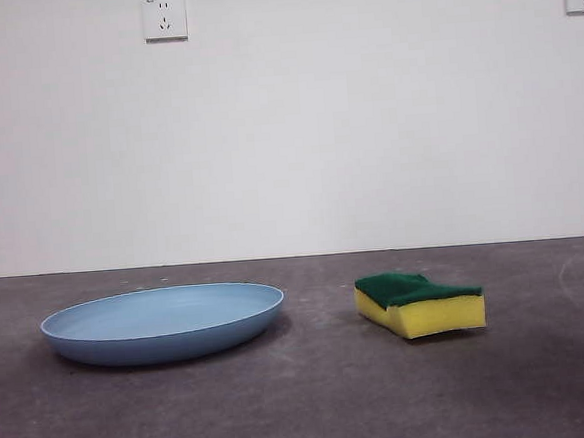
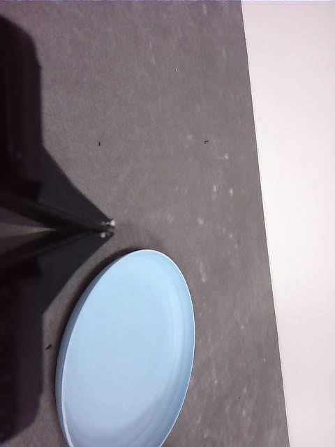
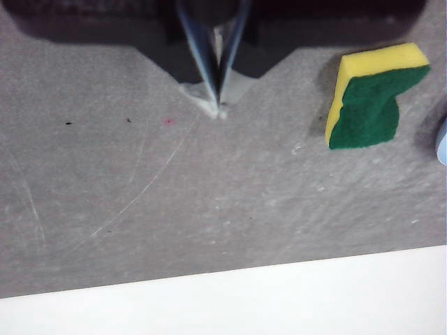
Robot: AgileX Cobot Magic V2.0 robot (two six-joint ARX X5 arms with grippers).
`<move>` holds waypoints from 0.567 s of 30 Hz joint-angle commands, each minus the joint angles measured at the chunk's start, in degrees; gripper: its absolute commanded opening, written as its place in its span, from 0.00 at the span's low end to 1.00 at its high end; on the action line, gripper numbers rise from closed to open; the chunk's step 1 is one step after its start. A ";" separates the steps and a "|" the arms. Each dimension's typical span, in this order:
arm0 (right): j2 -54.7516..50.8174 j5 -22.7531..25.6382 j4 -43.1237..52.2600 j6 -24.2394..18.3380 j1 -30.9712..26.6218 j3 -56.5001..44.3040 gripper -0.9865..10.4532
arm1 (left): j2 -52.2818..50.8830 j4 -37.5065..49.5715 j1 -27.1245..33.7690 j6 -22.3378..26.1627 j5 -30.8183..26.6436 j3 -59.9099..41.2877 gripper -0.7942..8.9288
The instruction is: Pick up the plate,pick up the cloth,clean the plate with the cloth
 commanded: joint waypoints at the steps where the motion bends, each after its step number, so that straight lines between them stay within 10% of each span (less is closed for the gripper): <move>1: 0.00 -0.02 -0.85 0.61 0.09 -0.50 0.09 | -0.15 0.02 0.00 -0.37 0.26 -0.74 0.08; 7: 0.00 -0.15 -0.85 5.31 0.09 -0.50 0.09 | -0.15 0.04 0.00 -1.09 0.55 -0.74 0.08; 17: 1.75 -0.35 -1.42 12.50 0.09 4.79 0.08 | 0.02 1.60 0.00 -17.14 2.51 0.92 0.07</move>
